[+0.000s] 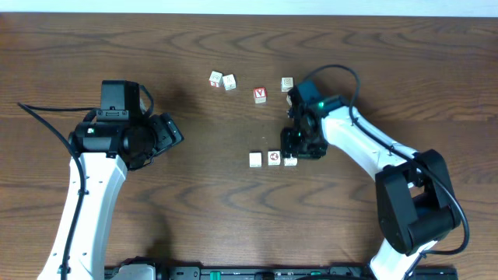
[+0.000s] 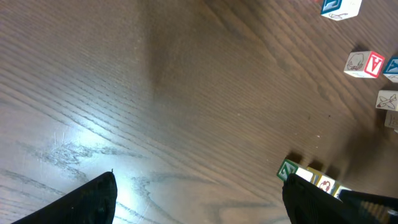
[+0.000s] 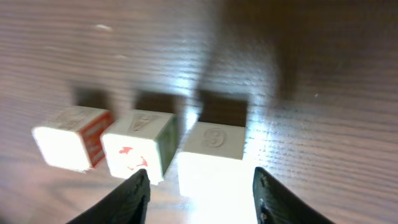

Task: Lift 3 blocks
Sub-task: 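Push the rightmost white block leftward against the middle block with right gripper, then bring both grippers sideways to opposite ends of the three-block row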

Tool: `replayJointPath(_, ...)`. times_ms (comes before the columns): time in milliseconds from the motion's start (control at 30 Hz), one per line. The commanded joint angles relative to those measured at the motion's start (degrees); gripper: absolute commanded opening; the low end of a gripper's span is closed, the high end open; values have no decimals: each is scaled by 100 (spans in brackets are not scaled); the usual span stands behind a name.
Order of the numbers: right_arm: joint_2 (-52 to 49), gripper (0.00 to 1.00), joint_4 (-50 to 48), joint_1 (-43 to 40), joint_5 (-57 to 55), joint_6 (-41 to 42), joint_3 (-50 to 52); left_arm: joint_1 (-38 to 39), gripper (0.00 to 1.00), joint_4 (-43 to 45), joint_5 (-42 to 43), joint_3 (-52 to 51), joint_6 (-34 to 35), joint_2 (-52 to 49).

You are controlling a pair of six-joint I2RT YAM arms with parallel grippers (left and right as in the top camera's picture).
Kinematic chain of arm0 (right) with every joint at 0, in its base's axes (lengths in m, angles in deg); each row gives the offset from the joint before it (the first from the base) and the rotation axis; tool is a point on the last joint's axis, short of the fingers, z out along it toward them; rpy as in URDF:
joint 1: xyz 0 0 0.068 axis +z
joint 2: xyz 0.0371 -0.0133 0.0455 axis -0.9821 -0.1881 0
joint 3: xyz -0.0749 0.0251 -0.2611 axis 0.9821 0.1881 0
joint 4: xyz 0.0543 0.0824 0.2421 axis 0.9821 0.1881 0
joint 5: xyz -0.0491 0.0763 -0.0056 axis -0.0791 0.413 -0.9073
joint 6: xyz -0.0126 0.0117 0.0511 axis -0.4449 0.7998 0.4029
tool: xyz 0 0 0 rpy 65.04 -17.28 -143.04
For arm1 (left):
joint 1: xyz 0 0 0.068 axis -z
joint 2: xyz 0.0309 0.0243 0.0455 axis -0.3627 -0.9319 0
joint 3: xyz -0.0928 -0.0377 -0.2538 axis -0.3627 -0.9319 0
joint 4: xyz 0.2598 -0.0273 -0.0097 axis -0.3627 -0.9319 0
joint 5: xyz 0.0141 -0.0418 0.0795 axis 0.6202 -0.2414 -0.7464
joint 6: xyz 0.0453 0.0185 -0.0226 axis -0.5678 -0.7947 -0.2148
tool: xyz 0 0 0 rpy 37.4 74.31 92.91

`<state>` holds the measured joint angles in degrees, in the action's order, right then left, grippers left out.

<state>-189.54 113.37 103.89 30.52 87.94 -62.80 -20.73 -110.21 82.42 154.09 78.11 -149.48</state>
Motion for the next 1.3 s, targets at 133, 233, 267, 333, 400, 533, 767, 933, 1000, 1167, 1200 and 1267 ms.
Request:
replayJointPath(133, -2, 61, 1126, -317, 52, -719, -1211, -22, 86, -15, -79, -31, -55, -24)
replayJointPath(233, -4, 52, 1270, -409, 33, -927, -1217, -22, 86, -15, -76, -31, -52, -24)
replayJointPath(267, -7, 39, 1266, -422, -66, -962, -1150, -22, 86, 42, -48, -31, 81, -24)
replayJointPath(333, -7, 22, 1231, -455, -411, -970, -901, -22, 86, 192, -31, -31, 262, -24)
replayJointPath(400, -7, 13, 1058, -564, -428, -914, -555, -20, 86, 216, -33, -31, 267, -24)
replayJointPath(533, -7, 3, 553, -953, 256, -887, -50, -22, 86, 221, 24, -28, 269, -24)
replayJointPath(767, -7, 9, -15, -1934, 2044, -1705, 369, -291, 86, 68, 992, -50, -925, -295)
replayJointPath(933, -7, 1, -592, -2319, 2743, -1836, 984, -992, 86, -127, 4118, -380, -2907, -1110)
replayJointPath(1000, -7, 1, -1040, -2406, 3178, -1834, 1329, -1246, 85, -166, 4966, -514, -3543, -1475)
replayJointPath(1167, -7, 1, -2406, -2566, 4433, -1784, 2177, -1486, 36, -166, 5698, -682, -3926, -2433)
replayJointPath(1200, -7, 1, -2708, -2570, 4647, -1766, 2319, -1456, 29, -162, 5755, -732, -3989, -2610)
replayJointPath(1267, -7, 1, -3200, -2570, 4861, -1582, 2553, -1331, 23, -162, 6059, -846, -4428, -2959)
